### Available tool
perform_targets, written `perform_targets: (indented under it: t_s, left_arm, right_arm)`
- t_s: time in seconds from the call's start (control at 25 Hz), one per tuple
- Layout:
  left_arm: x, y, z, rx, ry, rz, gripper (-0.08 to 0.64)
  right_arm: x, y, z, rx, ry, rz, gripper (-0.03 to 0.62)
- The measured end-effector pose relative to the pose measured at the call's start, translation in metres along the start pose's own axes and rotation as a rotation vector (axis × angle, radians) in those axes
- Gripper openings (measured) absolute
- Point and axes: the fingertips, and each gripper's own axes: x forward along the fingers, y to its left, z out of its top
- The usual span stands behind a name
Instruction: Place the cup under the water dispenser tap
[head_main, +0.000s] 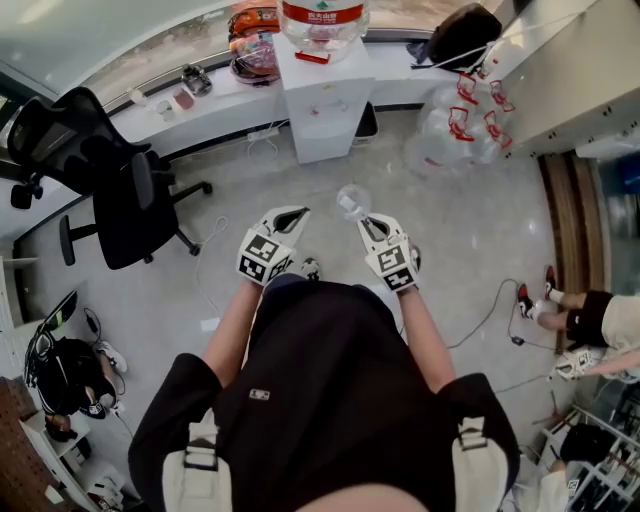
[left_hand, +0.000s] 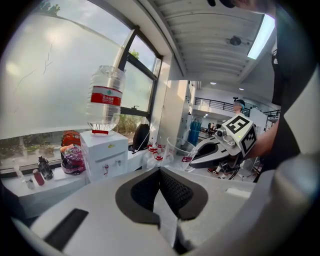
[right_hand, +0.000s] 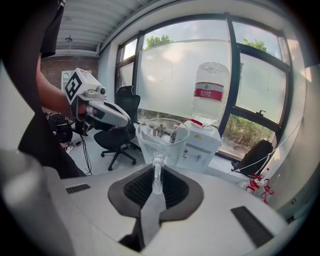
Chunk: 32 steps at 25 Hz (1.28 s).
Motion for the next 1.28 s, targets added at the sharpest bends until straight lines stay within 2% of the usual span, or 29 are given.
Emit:
perform_targets:
  t_s: [0.4,0.72,1.04,1.28]
  left_arm:
    - [-0.009,0.022,-0.002,-0.017,-0.011,0.006,-0.002]
    - [-0.022,0.034,-0.011,-0.031,-0.020,0.043,-0.002]
    - [-0.032,0.045,-0.012,-0.040,-0.023,0.052,-0.002]
    - [-0.031,0.051,-0.015,-0.041,-0.023,0.054,-0.002]
  right_arm:
    - [0.016,0.006,0.014,-0.019,0.004,-0.006,0.019]
    - [0.026,0.015,0.016,-0.046,0.005,0.013,0.019]
    - [0.035,0.015,0.036,-0.065,-0.011,0.011,0.019]
    - [0.037,0.021,0.035,-0.077,-0.001,0.024,0.020]
